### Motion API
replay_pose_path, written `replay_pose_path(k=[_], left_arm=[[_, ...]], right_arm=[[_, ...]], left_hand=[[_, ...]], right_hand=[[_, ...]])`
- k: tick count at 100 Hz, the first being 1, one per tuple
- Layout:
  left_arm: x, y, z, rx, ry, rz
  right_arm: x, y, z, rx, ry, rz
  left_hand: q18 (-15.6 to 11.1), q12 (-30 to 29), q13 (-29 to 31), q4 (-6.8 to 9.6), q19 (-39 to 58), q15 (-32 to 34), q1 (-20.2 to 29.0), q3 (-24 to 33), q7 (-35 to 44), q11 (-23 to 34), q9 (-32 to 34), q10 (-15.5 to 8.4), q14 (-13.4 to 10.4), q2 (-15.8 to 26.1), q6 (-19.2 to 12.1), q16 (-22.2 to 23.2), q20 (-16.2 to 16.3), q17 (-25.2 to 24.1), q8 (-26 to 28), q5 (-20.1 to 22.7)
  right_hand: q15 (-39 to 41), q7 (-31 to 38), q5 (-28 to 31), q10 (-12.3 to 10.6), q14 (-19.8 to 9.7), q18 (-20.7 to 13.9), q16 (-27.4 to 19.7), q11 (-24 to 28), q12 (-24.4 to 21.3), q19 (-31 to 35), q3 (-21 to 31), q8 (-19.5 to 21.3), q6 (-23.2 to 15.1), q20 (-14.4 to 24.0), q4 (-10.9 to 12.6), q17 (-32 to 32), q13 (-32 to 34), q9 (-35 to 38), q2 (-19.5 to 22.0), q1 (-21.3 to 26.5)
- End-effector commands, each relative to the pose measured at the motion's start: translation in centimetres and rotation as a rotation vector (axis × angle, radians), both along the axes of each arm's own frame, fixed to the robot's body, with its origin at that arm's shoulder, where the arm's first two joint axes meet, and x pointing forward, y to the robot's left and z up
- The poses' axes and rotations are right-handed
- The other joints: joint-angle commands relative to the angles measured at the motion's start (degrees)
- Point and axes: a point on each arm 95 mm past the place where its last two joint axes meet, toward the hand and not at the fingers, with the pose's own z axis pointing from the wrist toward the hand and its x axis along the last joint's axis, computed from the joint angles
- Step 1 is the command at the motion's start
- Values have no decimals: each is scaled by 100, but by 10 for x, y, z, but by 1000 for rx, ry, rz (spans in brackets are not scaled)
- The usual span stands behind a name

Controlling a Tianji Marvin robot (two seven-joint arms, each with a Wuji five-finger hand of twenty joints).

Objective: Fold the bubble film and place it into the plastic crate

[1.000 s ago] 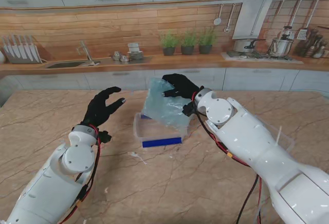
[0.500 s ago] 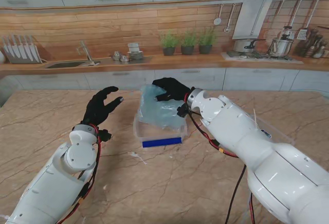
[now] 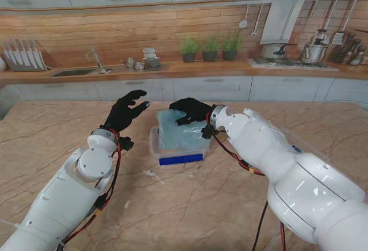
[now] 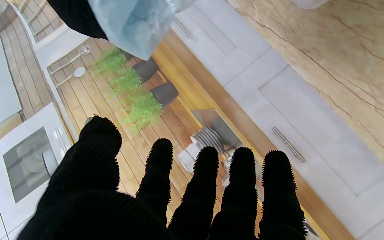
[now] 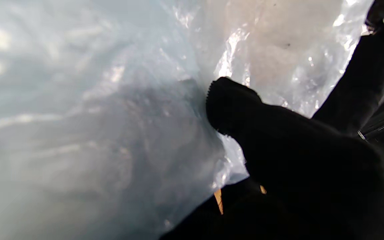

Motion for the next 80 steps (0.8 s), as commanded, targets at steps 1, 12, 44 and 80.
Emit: replay_pose_path(k=[1, 12, 44, 80], left_arm=[[3, -5, 5, -13, -11, -15], [8, -8, 5, -14, 0, -36], [16, -12, -1, -23, 23, -40], [17, -13, 0, -43, 21, -52]], right_arm=[[1, 11, 7, 1, 0, 28], [-1, 13, 4, -9, 9, 43], [-5, 20, 1, -25, 10, 72], [-12, 26, -12, -96, -6, 95]], left_hand=[[21, 63, 102, 194, 196, 82, -114, 473, 121, 105, 142, -33, -30, 48, 14, 128, 128, 33, 61, 27], [52, 75, 162, 183, 248, 115, -163, 632, 142, 134, 227, -59, 8, 44, 7, 147, 155, 63, 64, 70], [107, 111, 330, 189, 433, 249, -159, 706, 177, 221, 466, -38, 68, 67, 10, 207, 227, 198, 76, 145], [161, 163, 435, 195, 615, 352, -166, 767, 221, 271, 622, -12, 82, 78, 21, 264, 294, 256, 95, 276]], right_hand=[[-60, 150, -87, -13, -101, -466, 93, -12, 61, -4, -56, 46, -231, 206, 75, -92, -74, 27, 144, -8], [-69, 155, -85, -28, -104, -469, 103, -24, 60, -13, -70, 48, -244, 213, 77, -90, -79, 28, 152, -17], [-74, 141, -83, -46, -114, -495, 146, -56, 66, -24, -82, 29, -268, 250, 86, -84, -56, 67, 158, -30], [249, 253, -41, -83, -126, -531, 358, -4, 34, 273, -141, 4, -384, 488, 130, -10, 46, 186, 175, -84]])
